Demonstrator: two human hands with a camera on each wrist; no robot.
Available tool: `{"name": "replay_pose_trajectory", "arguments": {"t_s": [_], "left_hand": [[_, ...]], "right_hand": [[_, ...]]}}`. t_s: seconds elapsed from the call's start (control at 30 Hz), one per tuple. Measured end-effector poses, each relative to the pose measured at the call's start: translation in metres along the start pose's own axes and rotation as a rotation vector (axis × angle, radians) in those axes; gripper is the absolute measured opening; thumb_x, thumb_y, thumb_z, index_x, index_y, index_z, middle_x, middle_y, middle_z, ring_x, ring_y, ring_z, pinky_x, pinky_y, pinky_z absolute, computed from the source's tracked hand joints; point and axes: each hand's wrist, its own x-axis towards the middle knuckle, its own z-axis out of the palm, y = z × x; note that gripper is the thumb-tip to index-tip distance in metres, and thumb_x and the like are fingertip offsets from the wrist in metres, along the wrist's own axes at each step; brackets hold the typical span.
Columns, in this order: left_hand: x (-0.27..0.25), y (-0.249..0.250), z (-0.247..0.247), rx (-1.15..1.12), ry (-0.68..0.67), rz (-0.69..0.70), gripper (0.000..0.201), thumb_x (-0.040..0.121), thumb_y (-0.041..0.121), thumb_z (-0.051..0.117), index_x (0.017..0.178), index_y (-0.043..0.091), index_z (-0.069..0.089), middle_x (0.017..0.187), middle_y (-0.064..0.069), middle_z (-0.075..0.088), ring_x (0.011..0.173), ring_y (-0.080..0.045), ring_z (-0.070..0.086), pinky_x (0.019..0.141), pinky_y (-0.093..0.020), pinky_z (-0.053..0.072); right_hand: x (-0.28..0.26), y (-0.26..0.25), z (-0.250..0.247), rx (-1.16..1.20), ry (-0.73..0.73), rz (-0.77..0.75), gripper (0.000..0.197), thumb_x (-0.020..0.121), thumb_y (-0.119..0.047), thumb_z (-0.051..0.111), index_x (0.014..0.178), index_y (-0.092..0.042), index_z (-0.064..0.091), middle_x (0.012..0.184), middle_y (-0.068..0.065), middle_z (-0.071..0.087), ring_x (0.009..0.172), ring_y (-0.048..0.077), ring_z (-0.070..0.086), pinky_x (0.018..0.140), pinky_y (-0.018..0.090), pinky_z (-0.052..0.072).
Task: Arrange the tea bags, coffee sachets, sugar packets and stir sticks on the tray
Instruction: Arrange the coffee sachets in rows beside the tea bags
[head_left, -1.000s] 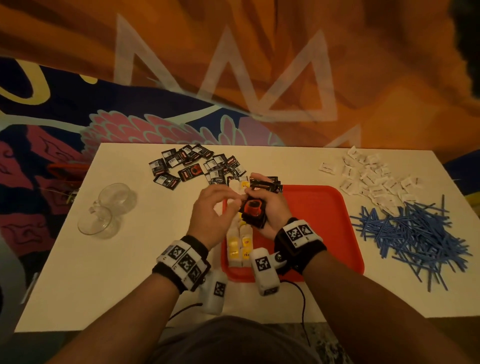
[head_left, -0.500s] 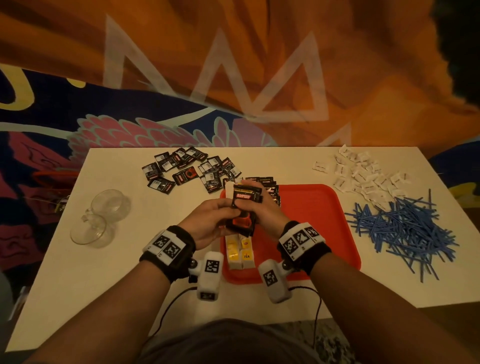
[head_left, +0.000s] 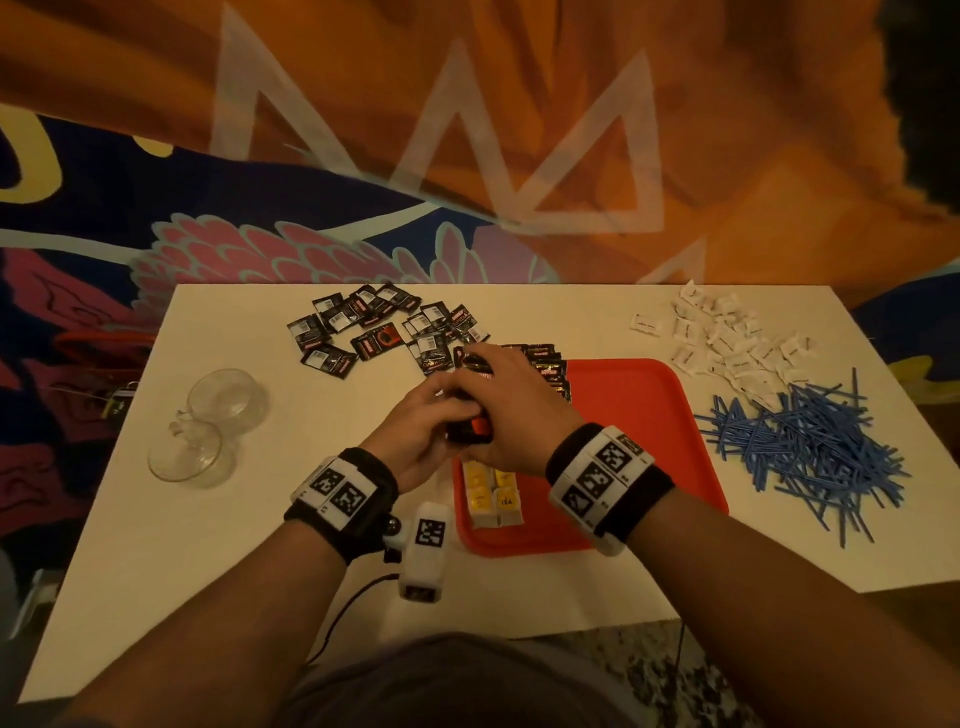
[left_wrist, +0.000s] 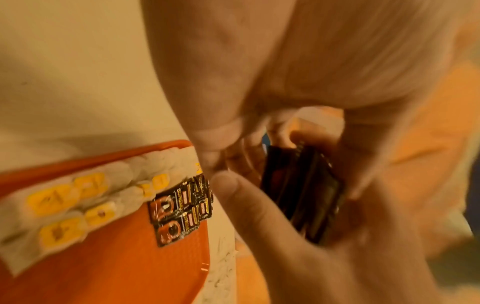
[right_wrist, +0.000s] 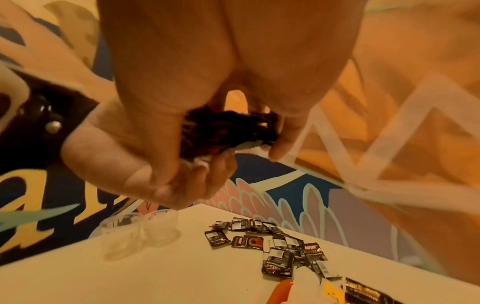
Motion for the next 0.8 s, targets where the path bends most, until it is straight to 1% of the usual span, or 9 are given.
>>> {"name": "replay_pose_trajectory", "arguments": {"t_s": [0.1,0.2,0.33,0.43,0.53,0.57,0.63,0.7,0.8], "left_hand": [[-0.006,0.001,-0.009,-0.264,-0.173,-0.091,0.056,0.075,0.020,0.080,0.128,0.008,0.066,0.123,-0.020,0.065,0.112,-0.033,0.065,0.093,-0.047,0.053],[-0.008,-0.002,-0.012,-0.317,-0.249,-0.080,0.063,0.061,0.025,0.095,0.117,0.007,0.071,0.116,-0.019,0.068,0.106,-0.031,0.069,0.089,-0.044,0.057],[-0.006,-0.001,-0.007,-0.223,-0.264,-0.054,0.079,0.055,0.025,0.098,0.123,0.010,0.061,0.113,-0.017,0.070,0.104,-0.028,0.070,0.083,-0.039,0.061],[-0.004,-0.003,-0.007,-0.198,-0.260,-0.069,0.091,0.055,0.029,0.098,0.132,0.013,0.053,0.115,-0.015,0.070,0.107,-0.027,0.069,0.086,-0.039,0.058],[-0.003,-0.006,-0.006,-0.209,-0.251,-0.100,0.108,0.048,0.031,0.100,0.140,0.010,0.046,0.116,-0.017,0.070,0.107,-0.028,0.069,0.083,-0.041,0.061],[-0.002,-0.007,-0.004,-0.206,-0.251,-0.105,0.111,0.047,0.030,0.101,0.141,0.011,0.045,0.114,-0.016,0.070,0.106,-0.028,0.070,0.079,-0.040,0.062],[0.000,-0.009,-0.002,-0.187,-0.254,-0.122,0.110,0.047,0.030,0.101,0.141,0.016,0.044,0.110,-0.015,0.071,0.101,-0.028,0.071,0.073,-0.038,0.061],[0.002,-0.011,0.001,-0.166,-0.275,-0.136,0.104,0.054,0.028,0.098,0.142,0.019,0.045,0.114,-0.015,0.070,0.102,-0.028,0.070,0.076,-0.039,0.060],[0.007,-0.012,0.006,-0.168,-0.293,-0.144,0.090,0.062,0.021,0.094,0.140,0.014,0.049,0.117,-0.019,0.067,0.102,-0.031,0.069,0.081,-0.041,0.059]], "right_hand": [[-0.001,0.001,0.004,0.271,0.128,-0.032,0.066,0.068,-0.035,0.083,0.124,-0.028,0.051,0.130,0.000,0.042,0.120,0.022,0.041,0.099,0.045,0.046],[-0.001,-0.003,0.006,0.359,0.177,-0.065,0.068,0.066,-0.034,0.086,0.125,-0.028,0.052,0.125,-0.004,0.041,0.116,0.014,0.042,0.100,0.037,0.046],[-0.002,-0.001,0.002,0.409,0.086,-0.080,0.069,0.062,-0.038,0.089,0.121,-0.031,0.053,0.140,-0.004,0.034,0.131,0.013,0.036,0.107,0.030,0.039],[-0.002,0.001,-0.002,0.409,0.083,-0.070,0.060,0.061,-0.042,0.089,0.111,-0.027,0.058,0.123,-0.004,0.046,0.115,0.012,0.045,0.097,0.028,0.044],[-0.004,0.001,-0.001,0.422,0.081,-0.046,0.061,0.061,-0.043,0.089,0.111,-0.029,0.056,0.116,-0.007,0.045,0.106,0.008,0.044,0.089,0.017,0.041],[-0.005,0.001,-0.001,0.420,0.073,-0.036,0.064,0.061,-0.044,0.089,0.114,-0.031,0.054,0.116,-0.007,0.045,0.107,0.008,0.044,0.090,0.017,0.041],[-0.008,0.002,0.001,0.405,0.068,-0.016,0.075,0.063,-0.048,0.086,0.126,-0.036,0.048,0.118,-0.005,0.048,0.108,0.010,0.045,0.094,0.030,0.046],[-0.011,0.007,0.003,0.395,0.066,-0.014,0.092,0.063,-0.050,0.085,0.140,-0.038,0.036,0.125,-0.003,0.049,0.116,0.014,0.042,0.100,0.040,0.043],[-0.016,0.018,0.005,0.363,0.059,-0.022,0.122,0.053,-0.060,0.086,0.149,-0.045,0.012,0.149,-0.003,0.029,0.138,0.020,0.024,0.112,0.049,0.031]]}}
